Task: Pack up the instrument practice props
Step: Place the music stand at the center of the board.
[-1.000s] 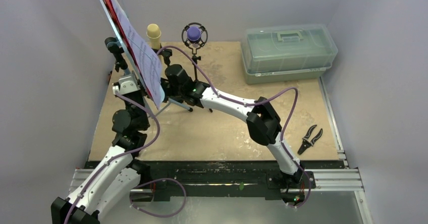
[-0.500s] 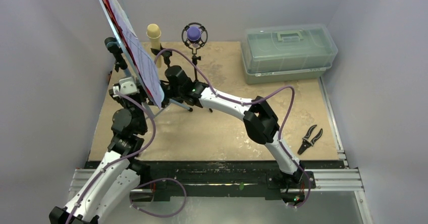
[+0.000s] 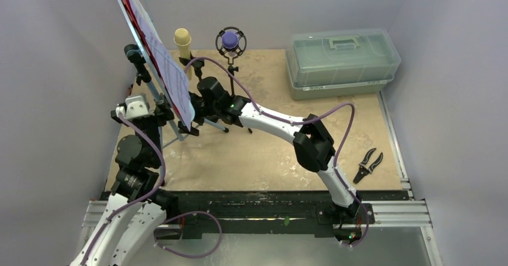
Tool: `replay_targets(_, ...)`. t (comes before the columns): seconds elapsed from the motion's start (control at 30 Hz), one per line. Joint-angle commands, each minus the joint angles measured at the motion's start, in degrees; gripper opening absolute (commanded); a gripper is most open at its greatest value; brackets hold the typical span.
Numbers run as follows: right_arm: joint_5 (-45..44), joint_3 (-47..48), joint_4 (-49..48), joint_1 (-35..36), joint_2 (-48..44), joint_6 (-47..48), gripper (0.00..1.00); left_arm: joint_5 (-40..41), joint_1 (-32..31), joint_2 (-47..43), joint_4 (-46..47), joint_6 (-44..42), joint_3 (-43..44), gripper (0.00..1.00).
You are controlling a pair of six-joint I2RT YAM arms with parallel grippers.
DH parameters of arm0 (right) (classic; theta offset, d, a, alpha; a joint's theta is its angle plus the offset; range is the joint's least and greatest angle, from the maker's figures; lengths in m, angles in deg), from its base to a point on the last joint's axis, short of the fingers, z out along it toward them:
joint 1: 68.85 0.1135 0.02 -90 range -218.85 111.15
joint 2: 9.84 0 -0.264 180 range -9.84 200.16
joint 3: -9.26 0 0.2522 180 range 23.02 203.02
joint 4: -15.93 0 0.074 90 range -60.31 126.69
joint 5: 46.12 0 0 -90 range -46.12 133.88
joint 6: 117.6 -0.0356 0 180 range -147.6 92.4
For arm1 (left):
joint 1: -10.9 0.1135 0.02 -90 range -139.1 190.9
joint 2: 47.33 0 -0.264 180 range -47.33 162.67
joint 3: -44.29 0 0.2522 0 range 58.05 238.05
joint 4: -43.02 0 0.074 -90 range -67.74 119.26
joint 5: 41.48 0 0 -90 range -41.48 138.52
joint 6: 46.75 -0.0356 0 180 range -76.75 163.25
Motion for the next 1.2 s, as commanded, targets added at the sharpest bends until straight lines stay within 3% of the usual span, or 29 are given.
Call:
replay_targets(0.0,2.75,-1.69,3.31,-0.17,-7.35,2.72,0.95,-4.99,0.27,-2.41,-9.06,3.79,3.57,0.81)
replay_targets(0.33,3.47,-5.47,10.98,-0.61,-13.24,10.08,0.99,-20.85,0.27,-5.87,-20.36,7.82,7.52,0.89)
replay_targets(0.63,4.57,-14.04,14.13,-0.70,-17.37,12.96,0.99,-30.19,0.27,-7.50,-20.90,11.84,5.84,0.93)
replay_targets(0.97,4.10,-19.23,9.74,-2.58,-17.61,6.59,0.99,-38.10,0.27,-9.01,-21.60,15.49,4.47,0.94)
replay_targets(1.17,4.44,-23.41,12.81,-2.81,-20.68,10.64,0.99,-45.87,0.27,-10.04,-19.54,18.06,0.78,0.96)
